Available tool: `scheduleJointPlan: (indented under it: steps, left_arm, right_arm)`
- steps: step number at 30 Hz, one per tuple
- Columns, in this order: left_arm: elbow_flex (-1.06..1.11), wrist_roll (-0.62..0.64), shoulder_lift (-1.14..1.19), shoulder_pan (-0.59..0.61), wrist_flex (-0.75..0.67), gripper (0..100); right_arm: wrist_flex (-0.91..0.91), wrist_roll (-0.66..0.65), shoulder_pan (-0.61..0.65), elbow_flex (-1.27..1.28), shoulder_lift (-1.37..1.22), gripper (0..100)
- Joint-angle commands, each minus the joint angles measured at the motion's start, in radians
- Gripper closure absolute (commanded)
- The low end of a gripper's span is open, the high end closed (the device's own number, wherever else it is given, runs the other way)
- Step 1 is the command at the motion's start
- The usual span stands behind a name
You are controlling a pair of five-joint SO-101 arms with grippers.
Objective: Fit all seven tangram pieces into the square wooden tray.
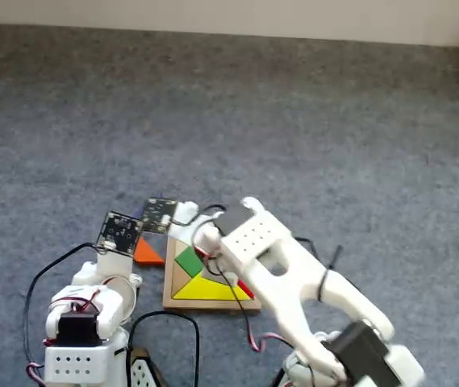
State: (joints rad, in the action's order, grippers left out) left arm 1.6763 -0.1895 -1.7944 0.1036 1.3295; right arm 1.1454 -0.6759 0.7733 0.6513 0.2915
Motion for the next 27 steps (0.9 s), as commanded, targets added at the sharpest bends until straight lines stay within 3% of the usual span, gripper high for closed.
scheduleJointPlan:
  steps: [1,6,12,24,27]
  left_arm:
    - [0.019,0.008,-0.019,-0.016,0.011,99]
    - [0.019,0.008,-0.019,-0.016,0.011,99]
    - [0.019,0.008,-0.019,-0.016,0.011,99]
    - [0.019,0.008,-0.019,-0.016,0.011,99]
    - [0.019,0.008,-0.019,-0.016,0.011,99]
  right_arm:
    - [0.012,0.002,-0.056,0.041,0.229,99.3]
    - [0.005,0.124,-0.116,0.211,0.476,99.3]
    - [0.005,0.143,-0.225,0.403,0.733,99.3]
    - [-0.010,0.318,-0.634,0.794,1.333,99.2]
    - [-0.048,0.319,-0.679,0.921,1.506,99.2]
